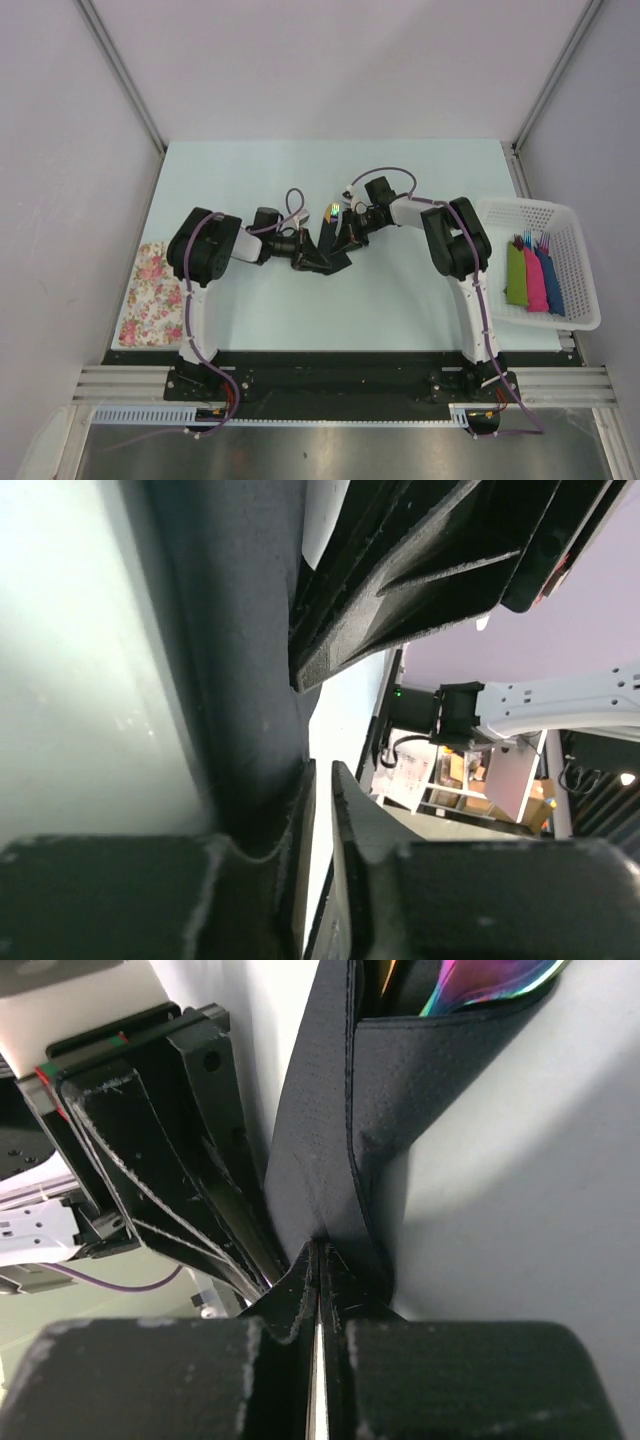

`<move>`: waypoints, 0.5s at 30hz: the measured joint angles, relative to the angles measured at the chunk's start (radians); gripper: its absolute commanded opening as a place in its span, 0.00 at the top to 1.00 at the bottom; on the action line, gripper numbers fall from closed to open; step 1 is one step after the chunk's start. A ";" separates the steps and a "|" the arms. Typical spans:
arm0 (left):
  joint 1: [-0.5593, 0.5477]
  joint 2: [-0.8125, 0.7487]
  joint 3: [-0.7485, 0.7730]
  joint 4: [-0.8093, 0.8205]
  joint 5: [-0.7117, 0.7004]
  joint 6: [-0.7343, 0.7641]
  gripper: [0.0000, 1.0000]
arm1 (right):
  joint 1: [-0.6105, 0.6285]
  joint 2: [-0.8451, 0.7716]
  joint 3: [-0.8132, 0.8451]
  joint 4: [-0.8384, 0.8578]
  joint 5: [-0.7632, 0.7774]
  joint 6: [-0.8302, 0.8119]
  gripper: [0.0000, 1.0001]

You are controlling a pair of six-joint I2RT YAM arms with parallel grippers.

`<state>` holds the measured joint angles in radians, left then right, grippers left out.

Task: Place the utensils on the paper napkin and roll it up

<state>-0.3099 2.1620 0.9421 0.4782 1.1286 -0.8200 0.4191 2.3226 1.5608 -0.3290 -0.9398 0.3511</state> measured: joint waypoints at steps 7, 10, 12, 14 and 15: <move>0.017 0.011 0.016 -0.042 0.025 0.034 0.88 | -0.013 0.006 0.027 -0.028 0.016 0.013 0.93; 0.019 0.011 0.018 -0.049 0.028 0.043 0.88 | -0.025 0.005 0.040 -0.022 0.051 0.023 0.84; 0.019 0.011 0.020 -0.056 0.029 0.045 0.88 | -0.035 -0.001 0.047 -0.012 0.087 0.037 0.78; 0.019 0.011 0.022 -0.062 0.029 0.048 0.89 | -0.039 -0.010 0.055 -0.002 0.125 0.050 0.66; 0.020 0.011 0.023 -0.063 0.030 0.051 0.88 | -0.039 -0.014 0.060 0.003 0.146 0.058 0.63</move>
<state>-0.2901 2.1731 0.9646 0.4149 1.1584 -0.7689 0.3801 2.3085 1.6207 -0.3260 -0.7940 0.4095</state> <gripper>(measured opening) 0.115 0.271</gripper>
